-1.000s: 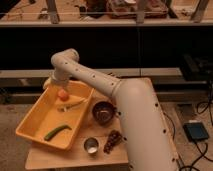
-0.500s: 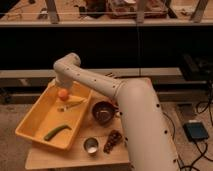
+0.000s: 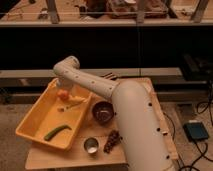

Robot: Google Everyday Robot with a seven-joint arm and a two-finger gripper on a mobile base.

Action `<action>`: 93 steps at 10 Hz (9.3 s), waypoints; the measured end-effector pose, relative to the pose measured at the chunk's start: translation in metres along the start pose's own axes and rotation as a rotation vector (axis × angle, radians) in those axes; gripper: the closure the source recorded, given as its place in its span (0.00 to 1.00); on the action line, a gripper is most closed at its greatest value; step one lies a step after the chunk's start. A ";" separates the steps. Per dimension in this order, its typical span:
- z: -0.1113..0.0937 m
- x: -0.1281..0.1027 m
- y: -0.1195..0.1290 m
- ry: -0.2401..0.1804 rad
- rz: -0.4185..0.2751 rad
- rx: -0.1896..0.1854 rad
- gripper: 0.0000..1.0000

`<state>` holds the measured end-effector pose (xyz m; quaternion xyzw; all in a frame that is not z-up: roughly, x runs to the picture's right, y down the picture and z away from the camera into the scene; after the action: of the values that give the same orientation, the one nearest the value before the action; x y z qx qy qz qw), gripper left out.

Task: Place apple in metal cup

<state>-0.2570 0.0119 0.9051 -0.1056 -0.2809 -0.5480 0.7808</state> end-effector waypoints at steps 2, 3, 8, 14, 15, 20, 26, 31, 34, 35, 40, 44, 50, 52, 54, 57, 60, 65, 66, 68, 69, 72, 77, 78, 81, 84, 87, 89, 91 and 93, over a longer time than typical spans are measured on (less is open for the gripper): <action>0.011 0.004 0.010 -0.011 0.040 -0.008 0.20; 0.017 0.002 0.011 -0.018 0.043 -0.015 0.20; 0.035 0.006 0.013 -0.016 0.066 -0.052 0.20; 0.045 0.003 0.011 -0.024 0.073 -0.058 0.41; 0.045 0.004 0.011 -0.025 0.075 -0.056 0.41; 0.041 0.005 0.013 -0.029 0.064 -0.042 0.41; 0.048 0.012 0.018 0.041 0.046 -0.065 0.41; 0.055 0.017 0.023 0.069 0.030 -0.067 0.57; 0.057 0.017 0.024 0.068 0.017 -0.062 0.78; 0.056 0.018 0.025 0.065 0.014 -0.056 0.82; 0.003 0.005 0.024 -0.018 -0.036 -0.014 0.82; -0.081 -0.041 0.031 -0.123 -0.141 0.019 0.82; -0.217 -0.108 0.060 -0.223 -0.277 0.090 0.62; -0.246 -0.127 0.091 -0.239 -0.282 0.092 0.60; -0.257 -0.135 0.104 -0.247 -0.281 0.094 0.60; -0.257 -0.136 0.102 -0.248 -0.285 0.095 0.60; -0.256 -0.136 0.103 -0.249 -0.284 0.094 0.60; -0.263 -0.183 0.137 -0.284 -0.309 0.044 0.60; -0.262 -0.197 0.147 -0.299 -0.309 0.035 0.60; -0.252 -0.232 0.176 -0.350 -0.297 0.019 0.60; -0.243 -0.242 0.184 -0.370 -0.291 0.011 0.60; -0.211 -0.258 0.197 -0.421 -0.275 -0.054 0.60; -0.207 -0.259 0.203 -0.419 -0.258 -0.084 0.60; -0.205 -0.257 0.202 -0.421 -0.254 -0.088 0.60; -0.177 -0.252 0.205 -0.443 -0.248 -0.118 0.60; -0.164 -0.252 0.208 -0.457 -0.247 -0.135 0.60; -0.156 -0.253 0.213 -0.477 -0.247 -0.150 0.60; -0.153 -0.255 0.216 -0.487 -0.247 -0.156 0.60; -0.151 -0.256 0.217 -0.496 -0.245 -0.154 0.58; -0.151 -0.256 0.222 -0.507 -0.235 -0.137 0.42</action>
<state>-0.0673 0.2280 0.6709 -0.2586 -0.4398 -0.6086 0.6077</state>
